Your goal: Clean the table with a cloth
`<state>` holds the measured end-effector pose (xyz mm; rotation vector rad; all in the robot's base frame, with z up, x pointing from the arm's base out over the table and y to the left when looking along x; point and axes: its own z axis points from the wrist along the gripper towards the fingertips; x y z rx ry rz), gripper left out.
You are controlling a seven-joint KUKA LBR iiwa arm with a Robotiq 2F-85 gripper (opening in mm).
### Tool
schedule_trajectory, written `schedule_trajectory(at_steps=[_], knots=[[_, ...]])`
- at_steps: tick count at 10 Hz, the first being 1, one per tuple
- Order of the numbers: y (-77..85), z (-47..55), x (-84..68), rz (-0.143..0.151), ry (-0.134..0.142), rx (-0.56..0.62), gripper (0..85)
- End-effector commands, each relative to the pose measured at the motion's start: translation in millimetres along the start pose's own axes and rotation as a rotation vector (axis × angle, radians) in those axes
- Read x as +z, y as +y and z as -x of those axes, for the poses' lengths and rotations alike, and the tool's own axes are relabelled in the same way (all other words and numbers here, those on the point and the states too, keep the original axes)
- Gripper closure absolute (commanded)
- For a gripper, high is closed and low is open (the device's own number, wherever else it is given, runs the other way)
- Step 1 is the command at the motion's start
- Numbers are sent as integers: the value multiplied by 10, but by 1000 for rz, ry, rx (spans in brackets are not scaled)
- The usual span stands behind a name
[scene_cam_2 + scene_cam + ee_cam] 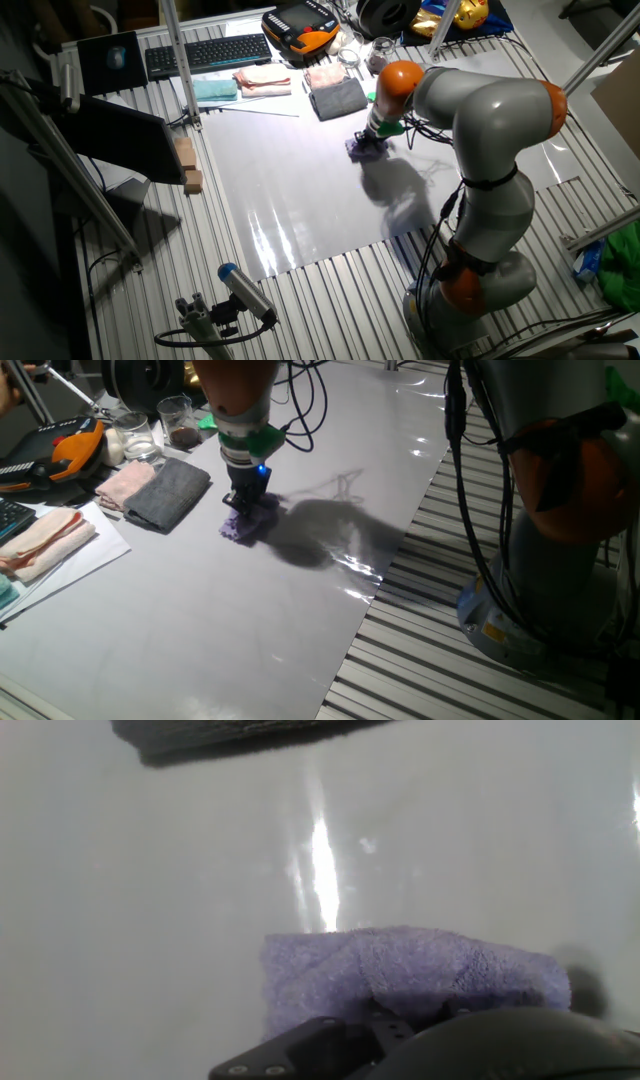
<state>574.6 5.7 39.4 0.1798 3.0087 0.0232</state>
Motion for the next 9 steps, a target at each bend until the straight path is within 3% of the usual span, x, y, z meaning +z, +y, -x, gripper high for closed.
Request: schedule_trajectory(at_steps=[1,5,6,7,8,9], knots=[[16,5,40,11,-3,3,850],[11,99,55,30,8,-13,850],[16,81,47,16,-4,-7,680],[19,70,37,3,-10,-7,680],[17,72,27,-2,-15,1,510],[13,78,17,-1,-18,1,510]])
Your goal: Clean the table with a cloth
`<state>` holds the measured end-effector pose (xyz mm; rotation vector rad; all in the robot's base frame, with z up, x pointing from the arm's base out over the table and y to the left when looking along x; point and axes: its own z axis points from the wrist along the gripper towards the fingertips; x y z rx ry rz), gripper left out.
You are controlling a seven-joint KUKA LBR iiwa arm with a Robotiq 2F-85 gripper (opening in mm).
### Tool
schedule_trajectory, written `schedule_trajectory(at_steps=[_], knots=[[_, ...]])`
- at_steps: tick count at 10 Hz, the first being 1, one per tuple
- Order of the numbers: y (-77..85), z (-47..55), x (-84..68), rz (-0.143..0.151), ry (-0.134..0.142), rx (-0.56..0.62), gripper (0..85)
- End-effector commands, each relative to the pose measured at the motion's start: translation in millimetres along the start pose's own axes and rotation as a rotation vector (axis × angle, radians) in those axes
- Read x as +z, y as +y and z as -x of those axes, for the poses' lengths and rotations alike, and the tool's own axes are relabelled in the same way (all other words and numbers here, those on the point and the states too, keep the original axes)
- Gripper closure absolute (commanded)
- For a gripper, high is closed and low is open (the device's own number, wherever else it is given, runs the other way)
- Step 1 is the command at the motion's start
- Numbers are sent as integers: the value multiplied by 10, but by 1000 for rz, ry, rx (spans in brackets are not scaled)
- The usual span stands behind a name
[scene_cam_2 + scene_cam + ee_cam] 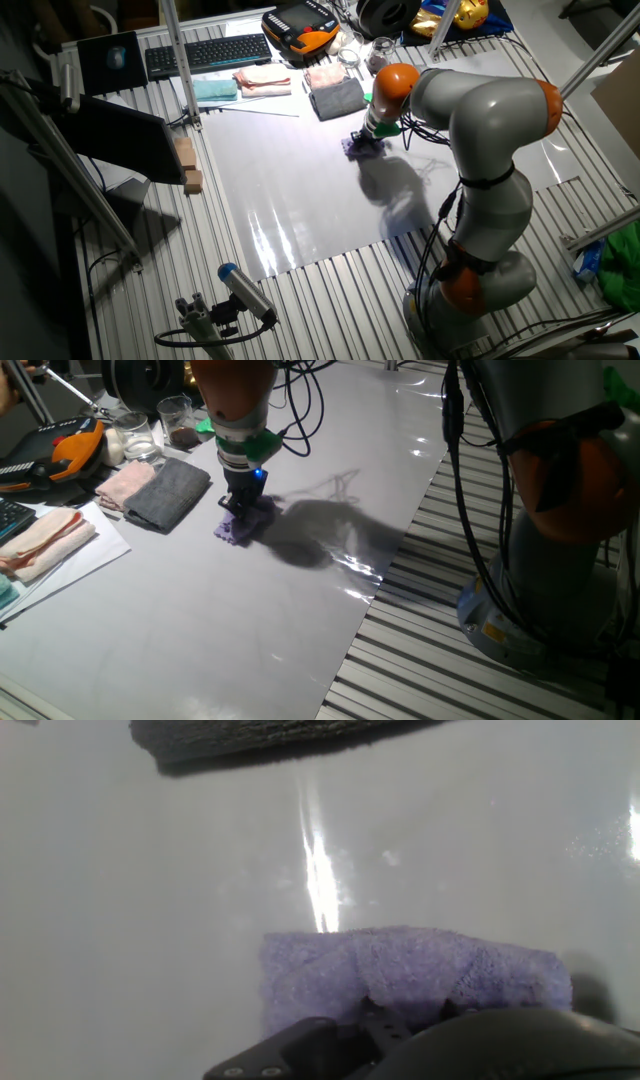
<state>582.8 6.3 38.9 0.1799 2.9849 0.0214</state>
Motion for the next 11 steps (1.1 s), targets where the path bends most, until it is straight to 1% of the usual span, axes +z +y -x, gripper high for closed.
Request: schedule_trajectory(at_steps=[1,2,3,4,6,8,10,11], knots=[[0,2,-4,1,-11,-1,340],[0,4,-9,3,-36,-3,340],[-4,4,-21,-3,-49,-39,340],[-9,6,-40,-16,-47,-73,340],[-32,25,-80,-12,-28,-80,340],[-90,74,-174,-18,-5,-65,340],[-154,112,-271,-17,-2,-65,340],[-183,112,-324,-11,-1,-64,510]])
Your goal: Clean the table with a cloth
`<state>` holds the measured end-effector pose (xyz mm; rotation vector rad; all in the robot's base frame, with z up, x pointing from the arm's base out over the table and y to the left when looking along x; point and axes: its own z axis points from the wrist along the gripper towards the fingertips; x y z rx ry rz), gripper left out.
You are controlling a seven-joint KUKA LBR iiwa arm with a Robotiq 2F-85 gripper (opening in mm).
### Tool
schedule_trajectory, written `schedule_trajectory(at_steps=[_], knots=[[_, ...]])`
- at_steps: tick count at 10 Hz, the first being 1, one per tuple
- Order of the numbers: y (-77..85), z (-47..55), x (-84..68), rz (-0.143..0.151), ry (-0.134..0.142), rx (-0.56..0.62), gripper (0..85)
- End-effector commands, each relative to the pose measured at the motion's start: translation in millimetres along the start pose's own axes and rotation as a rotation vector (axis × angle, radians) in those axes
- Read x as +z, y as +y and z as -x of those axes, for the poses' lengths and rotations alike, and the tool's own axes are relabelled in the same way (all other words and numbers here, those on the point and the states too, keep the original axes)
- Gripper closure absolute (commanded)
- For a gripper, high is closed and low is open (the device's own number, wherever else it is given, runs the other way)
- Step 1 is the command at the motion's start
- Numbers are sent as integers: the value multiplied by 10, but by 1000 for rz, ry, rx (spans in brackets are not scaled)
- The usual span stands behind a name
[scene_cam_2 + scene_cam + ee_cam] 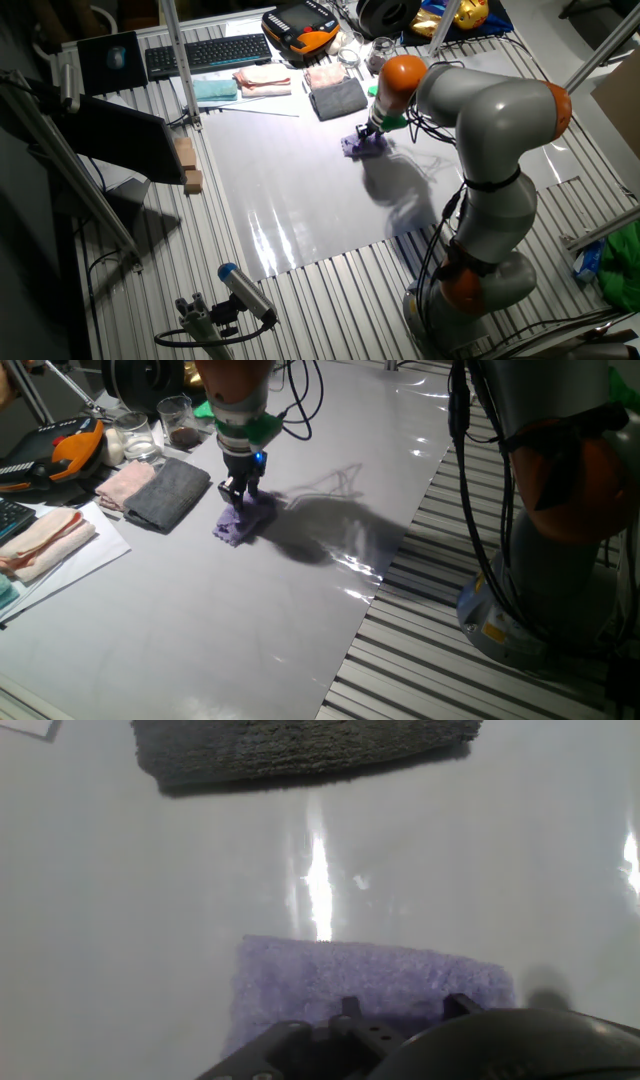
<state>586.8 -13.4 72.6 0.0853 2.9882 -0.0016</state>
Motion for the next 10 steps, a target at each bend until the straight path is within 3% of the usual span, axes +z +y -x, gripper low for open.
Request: schedule_trajectory(at_steps=[1,3,4,6,8,9,10], knots=[[-23,5,-36,1,3,-4,510],[-79,73,-27,-2,24,-9,850],[-100,104,-2,-27,32,5,850],[-100,104,-2,-39,32,118,850],[-100,104,-2,-95,29,89,850],[-100,104,-2,-80,32,58,850],[-100,104,-2,-42,32,27,850]])
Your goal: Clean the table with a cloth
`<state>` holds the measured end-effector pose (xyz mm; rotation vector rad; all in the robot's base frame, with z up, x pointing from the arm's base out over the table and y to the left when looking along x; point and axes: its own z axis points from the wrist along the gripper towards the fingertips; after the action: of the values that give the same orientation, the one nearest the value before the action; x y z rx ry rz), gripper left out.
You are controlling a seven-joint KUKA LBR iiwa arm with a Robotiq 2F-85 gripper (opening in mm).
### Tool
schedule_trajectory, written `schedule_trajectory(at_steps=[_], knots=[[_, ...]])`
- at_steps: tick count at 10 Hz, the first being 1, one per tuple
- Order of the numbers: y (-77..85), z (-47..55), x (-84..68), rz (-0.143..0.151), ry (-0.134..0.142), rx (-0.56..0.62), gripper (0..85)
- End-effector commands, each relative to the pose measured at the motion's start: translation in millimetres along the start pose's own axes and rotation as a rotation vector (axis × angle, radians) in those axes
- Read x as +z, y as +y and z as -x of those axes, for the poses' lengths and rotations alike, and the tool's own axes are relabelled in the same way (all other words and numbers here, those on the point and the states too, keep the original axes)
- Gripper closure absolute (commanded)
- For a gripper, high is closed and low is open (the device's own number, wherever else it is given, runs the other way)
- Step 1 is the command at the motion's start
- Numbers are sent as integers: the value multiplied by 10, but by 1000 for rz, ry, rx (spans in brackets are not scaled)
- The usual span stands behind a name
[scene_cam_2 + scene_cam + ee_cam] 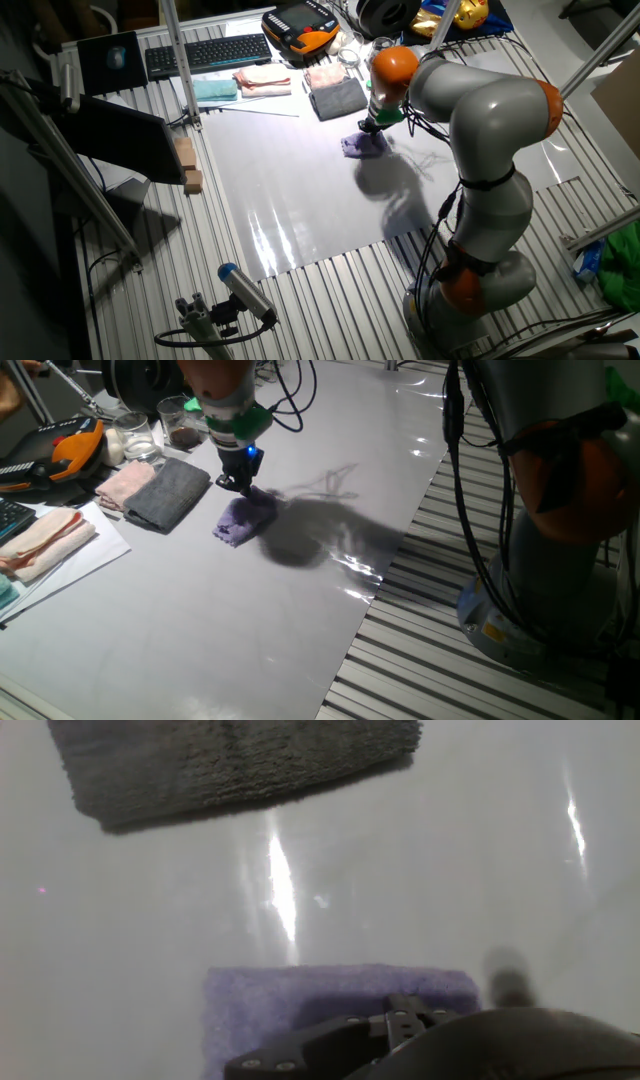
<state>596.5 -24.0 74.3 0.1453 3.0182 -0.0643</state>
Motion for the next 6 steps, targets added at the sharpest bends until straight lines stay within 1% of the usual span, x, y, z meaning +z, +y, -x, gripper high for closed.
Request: schedule_trajectory(at_steps=[1,2,3,4,5,6], knots=[[1,-1,0,53,1,-50,850],[1,-1,0,55,21,-89,850],[1,-1,0,28,41,-101,850],[1,-1,0,18,56,-95,850],[1,-1,0,20,78,-88,850],[1,-1,0,30,120,-76,850]])
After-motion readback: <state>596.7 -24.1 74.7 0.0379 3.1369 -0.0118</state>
